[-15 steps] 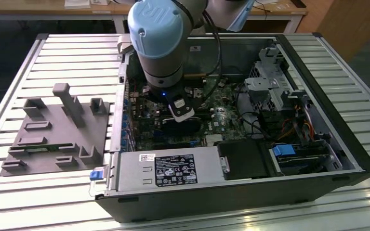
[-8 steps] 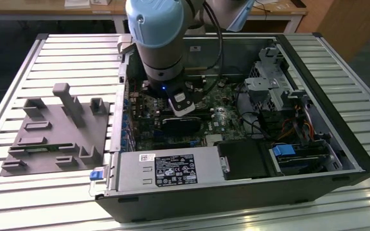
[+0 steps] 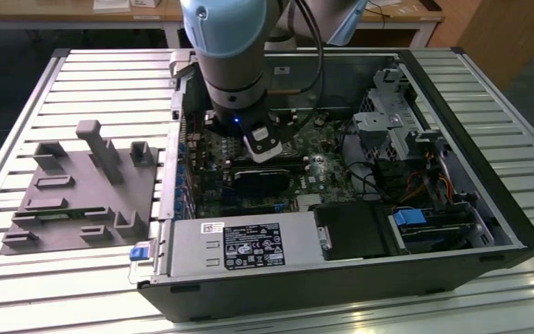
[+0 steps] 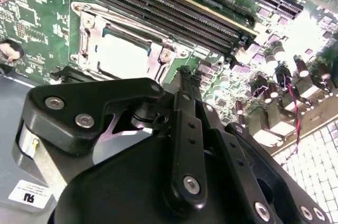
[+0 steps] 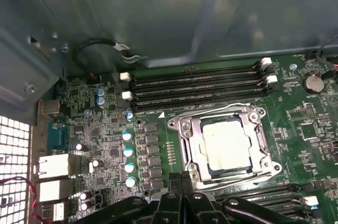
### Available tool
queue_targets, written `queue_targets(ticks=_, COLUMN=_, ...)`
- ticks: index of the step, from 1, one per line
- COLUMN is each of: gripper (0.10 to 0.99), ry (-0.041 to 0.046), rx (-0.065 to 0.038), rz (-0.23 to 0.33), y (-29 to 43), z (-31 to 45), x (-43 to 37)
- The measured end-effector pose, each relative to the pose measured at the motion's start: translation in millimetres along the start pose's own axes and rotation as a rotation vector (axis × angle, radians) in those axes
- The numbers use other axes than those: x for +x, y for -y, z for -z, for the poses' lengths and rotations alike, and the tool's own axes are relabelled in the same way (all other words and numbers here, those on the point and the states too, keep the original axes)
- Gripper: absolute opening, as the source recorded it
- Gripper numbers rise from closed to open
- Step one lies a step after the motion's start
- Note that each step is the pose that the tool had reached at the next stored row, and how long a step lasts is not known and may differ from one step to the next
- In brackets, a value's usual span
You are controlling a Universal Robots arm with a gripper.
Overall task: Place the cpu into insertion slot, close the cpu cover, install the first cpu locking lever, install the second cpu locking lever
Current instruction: 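Install the second cpu locking lever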
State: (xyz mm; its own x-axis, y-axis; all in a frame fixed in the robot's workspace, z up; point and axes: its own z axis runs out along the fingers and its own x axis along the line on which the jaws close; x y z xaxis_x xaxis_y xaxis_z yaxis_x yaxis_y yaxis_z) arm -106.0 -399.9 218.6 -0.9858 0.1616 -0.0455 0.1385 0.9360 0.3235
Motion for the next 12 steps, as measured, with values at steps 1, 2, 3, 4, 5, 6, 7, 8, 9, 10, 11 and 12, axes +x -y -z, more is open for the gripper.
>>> queue_targets(ticks=1, gripper=0.102, ry=-0.0001, rx=0.0, rz=0.0, y=-0.3, z=-0.1, x=-1.7)
queue_targets(ticks=2, gripper=0.102, ry=-0.0001, rx=0.0, rz=0.0, y=-0.6, z=-0.3, x=-4.2)
queue_targets(ticks=3, gripper=0.102, ry=-0.0002, rx=0.0, rz=0.0, y=-1.1, z=-0.7, x=-7.3)
queue_targets(ticks=4, gripper=0.102, ry=-0.0002, rx=0.0, rz=0.0, y=-1.7, z=-1.0, x=-10.5)
queue_targets(ticks=5, gripper=0.102, ry=-0.0002, rx=0.0, rz=0.0, y=-2.2, z=-1.3, x=-13.7)
queue_targets(ticks=6, gripper=0.102, ry=-0.0003, rx=0.0, rz=0.0, y=-2.8, z=-1.7, x=-17.0)
queue_targets(ticks=7, gripper=0.102, ry=-0.0004, rx=0.0, rz=0.0, y=-3.3, z=-2.0, x=-20.3)
queue_targets(ticks=8, gripper=0.102, ry=-0.0004, rx=0.0, rz=0.0, y=-3.9, z=-2.4, x=-23.7)
queue_targets(ticks=9, gripper=0.102, ry=-0.0004, rx=0.0, rz=0.0, y=-4.5, z=-2.8, x=-27.2)
queue_targets(ticks=10, gripper=0.102, ry=-0.0005, rx=0.0, rz=-0.001, y=-5.1, z=-3.1, x=-30.5)
queue_targets(ticks=11, gripper=0.102, ry=-0.0005, rx=0.0, rz=-0.001, y=-5.7, z=-3.5, x=-33.8)
queue_targets(ticks=12, gripper=0.102, ry=-0.0005, rx=0.0, rz=0.0, y=-6.3, z=-3.9, x=-37.1)
